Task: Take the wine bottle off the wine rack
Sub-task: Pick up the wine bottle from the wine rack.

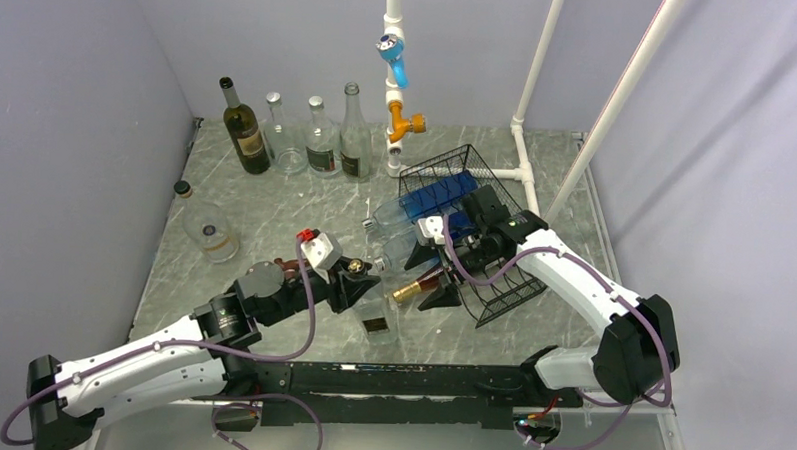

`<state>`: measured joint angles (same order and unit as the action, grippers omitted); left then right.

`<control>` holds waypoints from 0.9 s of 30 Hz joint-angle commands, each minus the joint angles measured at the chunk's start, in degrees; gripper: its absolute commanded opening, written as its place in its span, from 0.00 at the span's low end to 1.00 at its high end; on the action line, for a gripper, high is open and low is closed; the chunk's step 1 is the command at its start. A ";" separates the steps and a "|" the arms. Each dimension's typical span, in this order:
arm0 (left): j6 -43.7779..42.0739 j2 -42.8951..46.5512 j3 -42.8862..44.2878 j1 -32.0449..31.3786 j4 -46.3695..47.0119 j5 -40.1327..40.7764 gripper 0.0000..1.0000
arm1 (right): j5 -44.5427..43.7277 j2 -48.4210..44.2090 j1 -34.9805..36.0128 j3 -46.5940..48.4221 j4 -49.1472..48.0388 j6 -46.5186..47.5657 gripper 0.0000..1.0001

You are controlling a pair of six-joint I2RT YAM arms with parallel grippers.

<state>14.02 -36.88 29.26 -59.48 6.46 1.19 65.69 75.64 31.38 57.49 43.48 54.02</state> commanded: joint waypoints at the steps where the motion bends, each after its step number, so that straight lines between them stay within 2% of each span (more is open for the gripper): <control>1: -1.96 3.40 6.54 -0.22 5.91 2.19 0.00 | 2.03 -1.74 -0.37 1.49 -1.10 1.19 0.98; 15: -9.84 3.92 11.54 -0.19 0.48 9.33 0.00 | 1.23 -1.81 -0.35 0.96 -1.89 1.00 0.98; 27: -18.69 0.46 15.24 1.08 1.79 14.04 0.00 | 0.64 -1.83 -0.43 0.69 -2.26 1.08 0.98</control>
<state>-0.01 -36.58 38.94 -59.29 -2.13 12.78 65.04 75.64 31.20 57.49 43.03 53.98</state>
